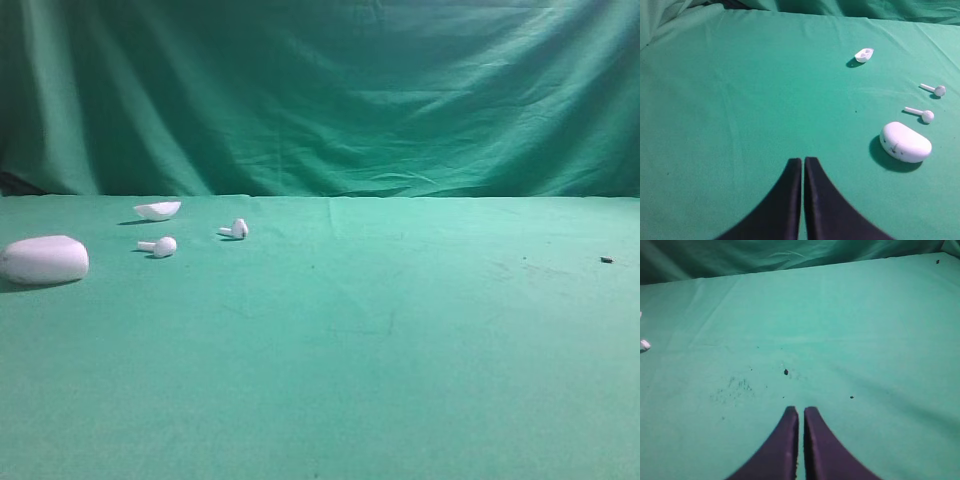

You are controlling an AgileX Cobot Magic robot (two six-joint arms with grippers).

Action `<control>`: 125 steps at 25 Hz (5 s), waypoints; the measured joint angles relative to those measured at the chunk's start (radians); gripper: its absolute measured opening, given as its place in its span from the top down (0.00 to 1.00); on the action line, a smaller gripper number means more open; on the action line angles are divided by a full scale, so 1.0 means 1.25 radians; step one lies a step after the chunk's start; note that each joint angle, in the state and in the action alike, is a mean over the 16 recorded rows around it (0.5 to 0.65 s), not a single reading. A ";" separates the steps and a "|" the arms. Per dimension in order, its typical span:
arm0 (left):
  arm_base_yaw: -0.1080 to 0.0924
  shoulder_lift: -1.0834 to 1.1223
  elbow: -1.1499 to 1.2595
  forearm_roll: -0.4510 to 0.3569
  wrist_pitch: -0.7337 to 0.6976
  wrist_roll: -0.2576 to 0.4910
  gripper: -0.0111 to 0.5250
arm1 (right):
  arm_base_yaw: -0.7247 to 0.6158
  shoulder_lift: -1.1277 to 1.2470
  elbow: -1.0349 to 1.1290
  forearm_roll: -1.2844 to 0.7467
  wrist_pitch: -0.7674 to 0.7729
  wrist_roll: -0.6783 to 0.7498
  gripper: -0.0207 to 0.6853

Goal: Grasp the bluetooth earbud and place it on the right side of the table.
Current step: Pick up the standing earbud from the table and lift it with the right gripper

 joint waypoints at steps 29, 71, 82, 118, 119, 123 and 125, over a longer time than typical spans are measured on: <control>0.000 0.000 0.000 0.000 0.000 0.000 0.98 | -0.001 0.000 0.000 0.002 -0.044 0.002 0.97; 0.000 0.000 0.000 0.000 0.000 0.000 0.98 | 0.303 1.328 -1.066 0.094 0.427 -0.280 0.97; 0.000 0.000 0.000 0.000 0.000 0.000 0.98 | 0.407 1.662 -1.442 0.052 0.472 -0.284 0.74; 0.000 0.000 0.000 0.000 0.000 0.000 0.98 | 0.404 1.936 -1.688 0.052 0.447 -0.185 0.72; 0.000 0.000 0.000 0.000 0.000 0.000 0.98 | 0.404 1.936 -1.691 0.053 0.452 -0.185 0.74; 0.000 0.000 0.000 0.000 0.000 0.000 0.98 | 0.403 1.938 -1.709 0.055 0.478 -0.183 0.83; 0.000 0.000 0.000 0.000 0.000 0.000 0.98 | 0.403 1.936 -1.720 0.056 0.493 -0.182 0.86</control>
